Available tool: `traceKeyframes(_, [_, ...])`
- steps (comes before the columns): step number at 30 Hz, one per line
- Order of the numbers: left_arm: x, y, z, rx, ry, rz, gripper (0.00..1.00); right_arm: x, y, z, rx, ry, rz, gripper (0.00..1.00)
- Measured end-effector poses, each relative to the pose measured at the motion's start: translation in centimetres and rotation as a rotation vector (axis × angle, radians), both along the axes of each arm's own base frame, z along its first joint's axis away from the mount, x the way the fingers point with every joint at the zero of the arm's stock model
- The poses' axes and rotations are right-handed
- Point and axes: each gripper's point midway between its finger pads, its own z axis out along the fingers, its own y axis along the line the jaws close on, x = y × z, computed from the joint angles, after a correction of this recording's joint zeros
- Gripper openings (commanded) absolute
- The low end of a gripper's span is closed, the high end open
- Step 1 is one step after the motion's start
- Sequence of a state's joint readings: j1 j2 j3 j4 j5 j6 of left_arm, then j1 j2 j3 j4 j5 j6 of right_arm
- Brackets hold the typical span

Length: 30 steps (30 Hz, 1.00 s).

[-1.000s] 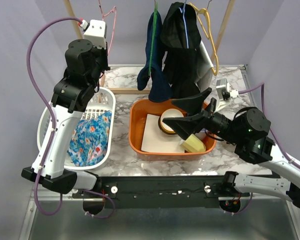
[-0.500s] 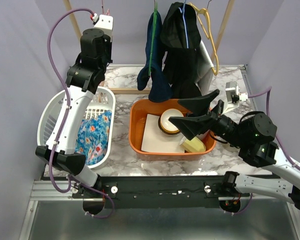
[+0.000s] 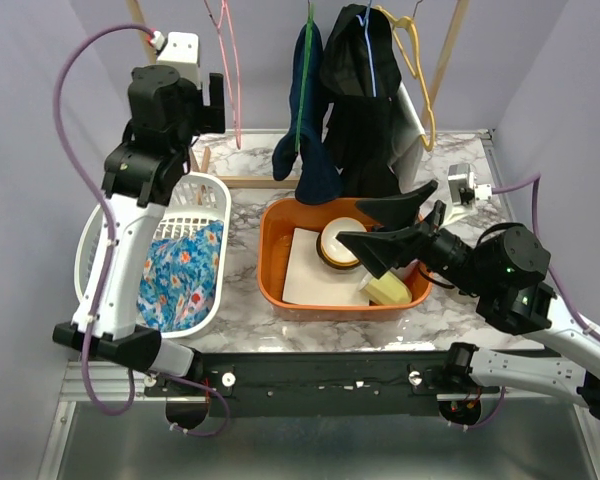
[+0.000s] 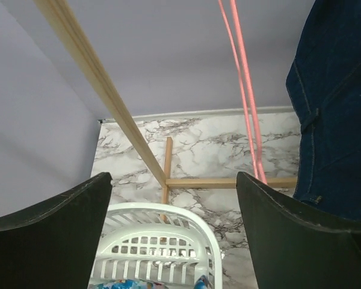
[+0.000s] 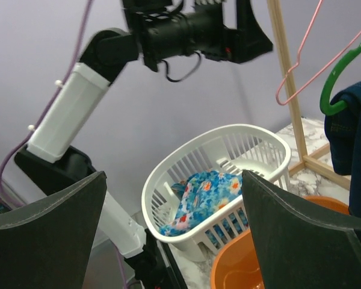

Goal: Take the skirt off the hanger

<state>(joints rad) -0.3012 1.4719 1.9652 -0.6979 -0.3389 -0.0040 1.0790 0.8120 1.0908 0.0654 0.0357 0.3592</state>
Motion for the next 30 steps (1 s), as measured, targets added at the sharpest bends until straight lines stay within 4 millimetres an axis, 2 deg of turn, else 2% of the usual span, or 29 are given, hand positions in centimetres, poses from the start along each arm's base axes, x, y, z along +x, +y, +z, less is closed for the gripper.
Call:
traceKeyframes(4, [-3.4, 0.5, 3.5, -0.054, -0.088, -0.025, 0.99, 0.9, 0.4, -1.0, -0.022, 0.047, -0.030, 1.00])
traceKeyframes(7, [-5.5, 0.3, 6.1, -0.092, -0.152, -0.068, 0.98, 2.4, 0.9, -1.8, -0.073, 0.123, -0.091, 1.00])
traceKeyframes(10, [-7.0, -0.5, 8.8, -0.140, -0.207, -0.133, 0.97, 3.9, 1.0, -2.8, -0.117, 0.209, -0.164, 1.00])
traceKeyframes(13, [-7.9, -1.9, 9.8, -0.178, -0.220, -0.203, 0.96, 4.9, 0.5, -3.7, -0.135, 0.284, -0.227, 1.00])
traceKeyframes(15, [-8.2, -3.0, 10.0, -0.193, -0.214, -0.245, 0.96, 5.4, -0.2, -4.8, -0.150, 0.336, -0.276, 1.00])
traceKeyframes(18, [-8.8, -5.9, 9.6, -0.209, -0.188, -0.321, 0.95, 5.6, -1.1, -5.7, -0.161, 0.372, -0.319, 1.00])
traceKeyframes(23, [-9.8, -12.2, 8.2, -0.201, -0.121, -0.447, 0.89, 5.7, -2.9, -5.5, -0.140, 0.383, -0.370, 1.00])
traceKeyframes(26, [-9.3, -13.9, 7.1, -0.190, -0.091, -0.452, 0.83, 5.3, -3.8, -5.5, -0.125, 0.369, -0.374, 1.00])
traceKeyframes(30, [-8.5, -14.9, 5.3, -0.176, -0.061, -0.441, 0.74, 4.8, -4.3, -5.8, -0.119, 0.340, -0.357, 0.99])
